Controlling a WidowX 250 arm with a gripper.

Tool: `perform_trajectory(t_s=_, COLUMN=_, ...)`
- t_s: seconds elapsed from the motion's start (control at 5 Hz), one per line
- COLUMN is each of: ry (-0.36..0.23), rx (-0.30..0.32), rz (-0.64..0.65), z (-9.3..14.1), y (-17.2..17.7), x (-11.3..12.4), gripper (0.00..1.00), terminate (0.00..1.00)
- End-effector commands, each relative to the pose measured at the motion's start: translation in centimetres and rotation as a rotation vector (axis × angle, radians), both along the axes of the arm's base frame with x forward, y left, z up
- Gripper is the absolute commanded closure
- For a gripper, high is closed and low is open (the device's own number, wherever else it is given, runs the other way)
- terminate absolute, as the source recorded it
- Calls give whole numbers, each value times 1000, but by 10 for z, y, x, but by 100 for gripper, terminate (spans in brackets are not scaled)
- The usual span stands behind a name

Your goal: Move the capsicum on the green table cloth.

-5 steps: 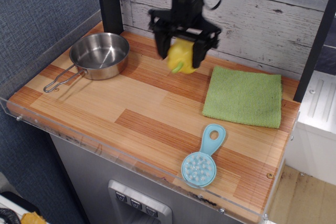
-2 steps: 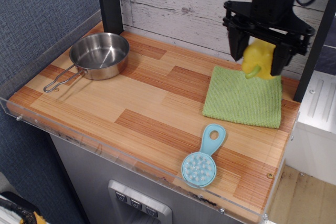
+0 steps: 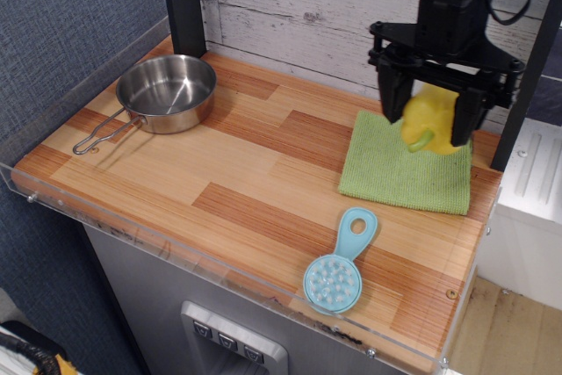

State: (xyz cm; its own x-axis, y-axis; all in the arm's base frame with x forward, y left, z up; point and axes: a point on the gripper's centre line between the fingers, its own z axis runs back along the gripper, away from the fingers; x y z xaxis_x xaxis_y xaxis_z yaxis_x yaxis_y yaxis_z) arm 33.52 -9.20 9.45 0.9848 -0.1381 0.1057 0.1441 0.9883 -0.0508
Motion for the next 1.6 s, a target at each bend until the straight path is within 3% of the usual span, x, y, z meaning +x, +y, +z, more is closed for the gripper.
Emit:
perform_trajectory(t_s=0.0, ry=29, rx=-34, rz=62, z=-5, y=25, x=9, gripper=100, terminate=0)
perform_trajectory(t_s=0.2, ry=81, rx=-72, rz=37, z=-15, y=21, x=18, gripper=100, terminate=0)
perform_trajectory(t_s=0.4, ry=72, rx=-102, rz=5, z=-16, y=13, x=17, gripper=0, terminate=0)
perform_trajectory(t_s=0.8, ry=45, rx=-103, rz=28, z=-7, y=22, x=9, gripper=0, terminate=0)
perform_trajectory(t_s=1.0, ry=-59, rx=-17, rz=73, z=40, y=37, x=-2, gripper=0, terminate=0)
perform_trajectory(t_s=1.2, ry=-110, rx=9, rz=168, z=58, y=68, x=-18, gripper=0, terminate=0)
perform_trajectory(t_s=1.4, ry=-61, rx=87, rz=258, z=47, y=113, x=-27, gripper=0, terminate=0)
